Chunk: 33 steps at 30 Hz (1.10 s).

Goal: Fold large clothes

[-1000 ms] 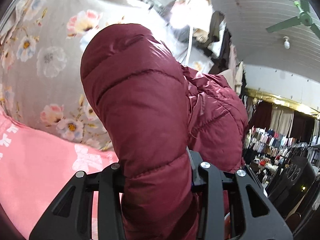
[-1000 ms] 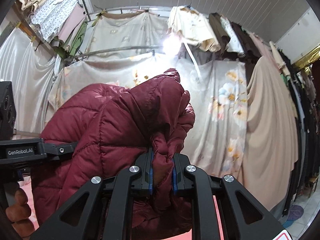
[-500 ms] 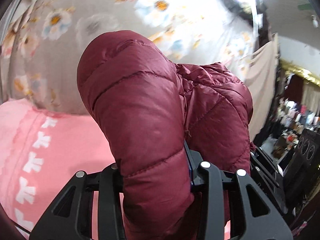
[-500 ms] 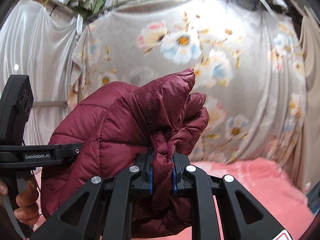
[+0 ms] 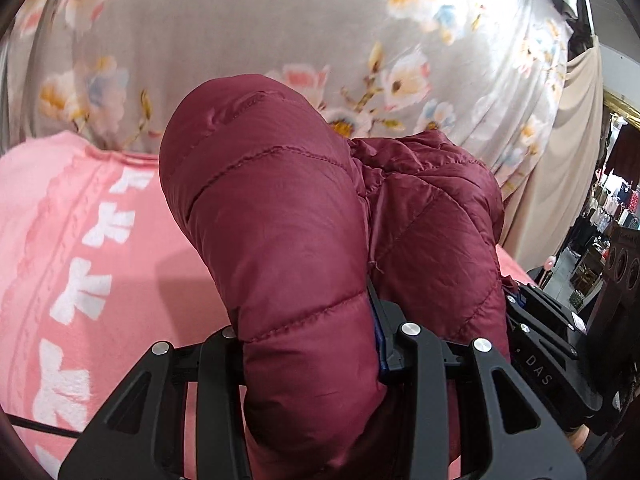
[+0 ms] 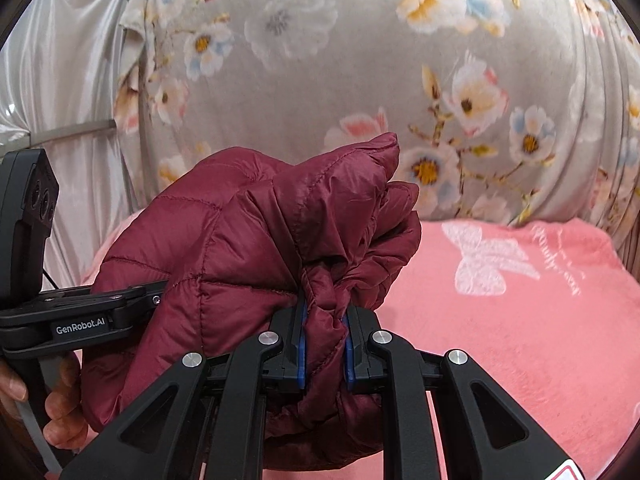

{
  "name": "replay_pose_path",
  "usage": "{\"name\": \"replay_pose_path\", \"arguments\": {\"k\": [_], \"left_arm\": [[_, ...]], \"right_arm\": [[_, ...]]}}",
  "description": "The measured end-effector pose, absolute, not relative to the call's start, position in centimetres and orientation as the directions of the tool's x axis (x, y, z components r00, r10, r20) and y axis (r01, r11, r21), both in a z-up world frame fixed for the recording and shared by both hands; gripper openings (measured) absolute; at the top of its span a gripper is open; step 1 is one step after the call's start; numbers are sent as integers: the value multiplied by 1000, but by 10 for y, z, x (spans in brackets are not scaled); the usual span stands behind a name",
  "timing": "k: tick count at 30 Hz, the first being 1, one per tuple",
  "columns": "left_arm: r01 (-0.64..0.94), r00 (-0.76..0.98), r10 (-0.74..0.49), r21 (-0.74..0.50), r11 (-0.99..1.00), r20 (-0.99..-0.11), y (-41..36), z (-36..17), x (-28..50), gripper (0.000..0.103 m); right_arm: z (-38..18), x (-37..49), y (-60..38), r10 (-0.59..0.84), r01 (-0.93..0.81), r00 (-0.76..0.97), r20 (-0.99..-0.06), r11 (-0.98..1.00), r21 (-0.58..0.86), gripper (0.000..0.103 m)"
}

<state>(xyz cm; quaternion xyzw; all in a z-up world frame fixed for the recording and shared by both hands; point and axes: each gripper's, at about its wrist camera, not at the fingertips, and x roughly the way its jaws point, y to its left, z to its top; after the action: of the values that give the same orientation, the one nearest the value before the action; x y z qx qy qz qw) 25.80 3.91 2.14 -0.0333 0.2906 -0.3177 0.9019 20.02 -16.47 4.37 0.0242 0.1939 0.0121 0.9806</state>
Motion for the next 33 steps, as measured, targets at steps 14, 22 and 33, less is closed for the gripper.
{"name": "replay_pose_path", "arguments": {"k": [14, 22, 33], "left_arm": [[470, 617, -531, -268, 841, -581, 53, -73, 311, 41], [333, 621, -429, -275, 902, -655, 77, -75, 314, 65], [423, 577, -391, -147, 894, -716, 63, -53, 211, 62]], "right_arm": [[-47, 247, -179, 34, 36, 832, -553, 993, 115, 17], [-50, 222, -209, 7, 77, 794, -608, 991, 113, 32], [6, 225, -174, 27, -25, 830, -558, 1000, 11, 27]]}}
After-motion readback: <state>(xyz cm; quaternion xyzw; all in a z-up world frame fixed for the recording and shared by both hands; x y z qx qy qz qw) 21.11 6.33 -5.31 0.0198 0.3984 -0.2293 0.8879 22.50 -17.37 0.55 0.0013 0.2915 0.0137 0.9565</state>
